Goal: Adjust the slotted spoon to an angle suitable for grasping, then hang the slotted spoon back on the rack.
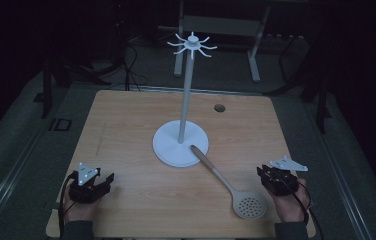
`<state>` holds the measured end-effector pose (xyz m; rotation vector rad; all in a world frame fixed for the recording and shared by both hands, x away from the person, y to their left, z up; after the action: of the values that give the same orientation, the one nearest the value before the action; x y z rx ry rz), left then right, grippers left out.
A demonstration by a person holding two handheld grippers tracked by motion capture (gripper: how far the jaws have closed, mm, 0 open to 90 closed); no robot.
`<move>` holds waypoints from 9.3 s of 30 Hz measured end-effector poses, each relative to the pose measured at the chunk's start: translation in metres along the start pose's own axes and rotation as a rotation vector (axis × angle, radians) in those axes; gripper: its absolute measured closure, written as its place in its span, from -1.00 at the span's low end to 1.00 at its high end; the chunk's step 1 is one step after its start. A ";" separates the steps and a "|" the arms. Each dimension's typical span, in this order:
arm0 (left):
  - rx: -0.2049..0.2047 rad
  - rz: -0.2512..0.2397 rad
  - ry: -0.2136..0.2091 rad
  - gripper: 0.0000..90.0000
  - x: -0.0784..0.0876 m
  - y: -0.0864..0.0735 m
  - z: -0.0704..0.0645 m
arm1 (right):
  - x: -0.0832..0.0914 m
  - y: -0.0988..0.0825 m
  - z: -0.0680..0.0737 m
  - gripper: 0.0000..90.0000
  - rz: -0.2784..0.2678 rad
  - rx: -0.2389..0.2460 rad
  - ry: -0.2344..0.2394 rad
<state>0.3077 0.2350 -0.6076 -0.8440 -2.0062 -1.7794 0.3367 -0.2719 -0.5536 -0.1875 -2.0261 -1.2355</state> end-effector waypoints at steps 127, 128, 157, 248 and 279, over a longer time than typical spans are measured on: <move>0.030 -0.017 -0.003 -0.01 0.003 0.003 0.004 | -0.120 0.052 0.105 0.62 0.433 0.297 0.428; 0.031 -0.018 -0.003 -0.01 0.003 0.003 0.004 | -0.120 0.052 0.105 0.62 0.433 0.297 0.428; 0.031 -0.020 0.003 -0.01 0.003 0.003 0.004 | -0.091 0.078 0.091 0.65 0.216 0.235 0.355; 0.053 -0.032 0.009 -0.02 0.004 0.004 0.007 | -0.005 0.208 0.069 0.66 -0.452 0.183 0.186; 0.057 -0.034 0.011 -0.02 0.004 0.005 0.009 | 0.007 0.235 0.052 0.66 -0.499 0.146 0.170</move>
<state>0.3084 0.2445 -0.6027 -0.7859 -2.0661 -1.7317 0.4165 -0.1081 -0.3964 0.5055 -2.0658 -1.3325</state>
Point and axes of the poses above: each handheld gripper's, and its own axes: x roughly backward along the jaws, y roughly out of its top, z roughly to its left, the point moved 9 cm from there along -x, roughly forward along the jaws, and after that the axes turned 14 degrees about x, right-handed, at the moved point
